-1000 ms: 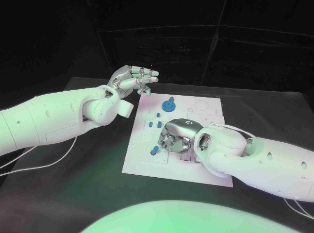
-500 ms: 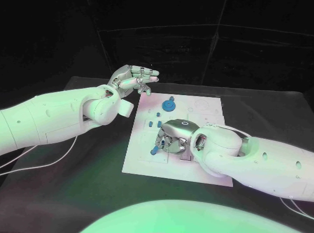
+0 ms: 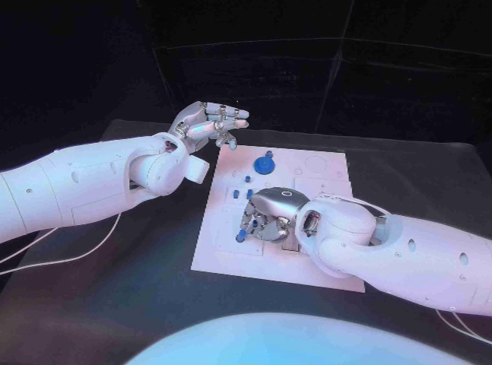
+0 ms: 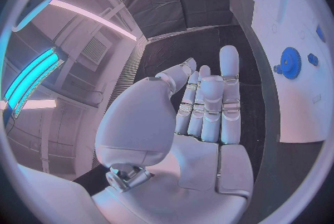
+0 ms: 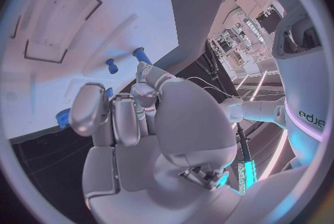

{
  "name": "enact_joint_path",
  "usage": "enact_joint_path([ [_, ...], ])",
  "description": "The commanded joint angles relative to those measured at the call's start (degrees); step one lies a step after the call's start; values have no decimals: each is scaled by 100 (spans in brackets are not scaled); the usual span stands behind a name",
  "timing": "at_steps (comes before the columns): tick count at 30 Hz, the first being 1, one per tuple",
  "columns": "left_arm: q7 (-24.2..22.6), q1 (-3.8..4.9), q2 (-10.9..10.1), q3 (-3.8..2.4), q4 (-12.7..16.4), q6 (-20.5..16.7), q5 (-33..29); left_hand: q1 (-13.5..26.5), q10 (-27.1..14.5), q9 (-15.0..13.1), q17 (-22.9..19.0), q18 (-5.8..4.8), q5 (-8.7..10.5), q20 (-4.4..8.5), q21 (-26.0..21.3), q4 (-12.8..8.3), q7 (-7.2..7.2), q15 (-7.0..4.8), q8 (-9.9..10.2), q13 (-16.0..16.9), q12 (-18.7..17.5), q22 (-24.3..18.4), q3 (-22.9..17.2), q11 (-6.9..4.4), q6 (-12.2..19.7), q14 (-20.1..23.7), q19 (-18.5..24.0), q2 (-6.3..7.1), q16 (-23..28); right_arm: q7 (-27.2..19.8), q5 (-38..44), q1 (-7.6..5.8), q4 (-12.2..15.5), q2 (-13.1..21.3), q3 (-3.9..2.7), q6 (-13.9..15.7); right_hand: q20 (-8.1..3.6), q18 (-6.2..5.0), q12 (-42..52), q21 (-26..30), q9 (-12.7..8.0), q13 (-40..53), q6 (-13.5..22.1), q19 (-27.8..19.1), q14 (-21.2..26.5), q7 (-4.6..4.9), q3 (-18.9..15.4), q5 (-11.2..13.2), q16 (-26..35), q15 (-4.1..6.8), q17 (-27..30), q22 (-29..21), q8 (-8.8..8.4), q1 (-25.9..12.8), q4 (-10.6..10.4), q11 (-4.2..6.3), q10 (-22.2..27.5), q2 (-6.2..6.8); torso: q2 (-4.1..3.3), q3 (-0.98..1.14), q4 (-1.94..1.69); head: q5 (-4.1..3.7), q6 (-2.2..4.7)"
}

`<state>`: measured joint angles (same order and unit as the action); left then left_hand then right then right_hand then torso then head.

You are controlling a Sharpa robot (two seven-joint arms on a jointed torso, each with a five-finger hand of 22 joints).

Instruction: Assemble the parts on the task board

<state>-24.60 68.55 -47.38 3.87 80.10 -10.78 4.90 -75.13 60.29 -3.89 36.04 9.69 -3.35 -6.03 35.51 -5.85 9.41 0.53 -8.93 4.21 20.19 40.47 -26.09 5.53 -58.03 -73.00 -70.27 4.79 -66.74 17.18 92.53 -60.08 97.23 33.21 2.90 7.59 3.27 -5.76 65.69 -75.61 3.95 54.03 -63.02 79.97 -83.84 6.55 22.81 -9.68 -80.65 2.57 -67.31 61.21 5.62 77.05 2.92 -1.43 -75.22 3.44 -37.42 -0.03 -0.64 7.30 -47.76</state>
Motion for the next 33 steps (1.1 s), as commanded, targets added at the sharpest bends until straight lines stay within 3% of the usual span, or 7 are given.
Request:
enact_joint_path([
  [1,-18,8,5,-3,2,73,-10,14,-28,9,-7,76,-20,-15,-19,4,28,6,-14,-4,31,-7,32,0,0,48,41,-39,34,-59,38,-5,5,-11,-1,22,-10,42,-11,-36,1,-4,-43,29,-258,-3,34,27,-15,38,-1,2,-11,-65,-7,7,46,11,-1,2,2,-2,-4],
  [25,-11,8,4,-3,-5,82,-10,14,-28,9,-7,76,-20,-15,-19,4,28,6,-14,-4,31,-7,32,0,0,48,41,-39,34,-45,65,2,16,14,-1,198,-16,37,-117,-23,-14,-104,5,11,-251,11,50,7,-7,36,18,-21,-62,-81,7,0,128,33,2,3,1,-4,-20],
  [30,-6,8,-2,-3,-9,83,-10,14,-28,9,-7,76,-20,-15,-19,4,28,6,-14,-4,31,-7,32,0,0,48,41,-39,34,1,90,3,68,135,-2,447,10,42,-360,-23,-45,-349,343,-2,-254,120,110,-69,-23,-19,-19,-18,-220,-116,23,-84,305,96,5,6,0,-2,-12],
  [33,-3,8,-4,-3,-12,86,-10,14,-28,9,-7,76,-20,-15,-19,4,28,6,-14,-4,31,-7,32,0,0,48,41,-39,34,19,95,2,137,235,-3,639,49,46,-467,-35,-42,-463,585,0,-266,182,135,-67,-57,-66,-92,-1,-224,-147,24,-136,386,151,4,8,7,-2,-2],
])
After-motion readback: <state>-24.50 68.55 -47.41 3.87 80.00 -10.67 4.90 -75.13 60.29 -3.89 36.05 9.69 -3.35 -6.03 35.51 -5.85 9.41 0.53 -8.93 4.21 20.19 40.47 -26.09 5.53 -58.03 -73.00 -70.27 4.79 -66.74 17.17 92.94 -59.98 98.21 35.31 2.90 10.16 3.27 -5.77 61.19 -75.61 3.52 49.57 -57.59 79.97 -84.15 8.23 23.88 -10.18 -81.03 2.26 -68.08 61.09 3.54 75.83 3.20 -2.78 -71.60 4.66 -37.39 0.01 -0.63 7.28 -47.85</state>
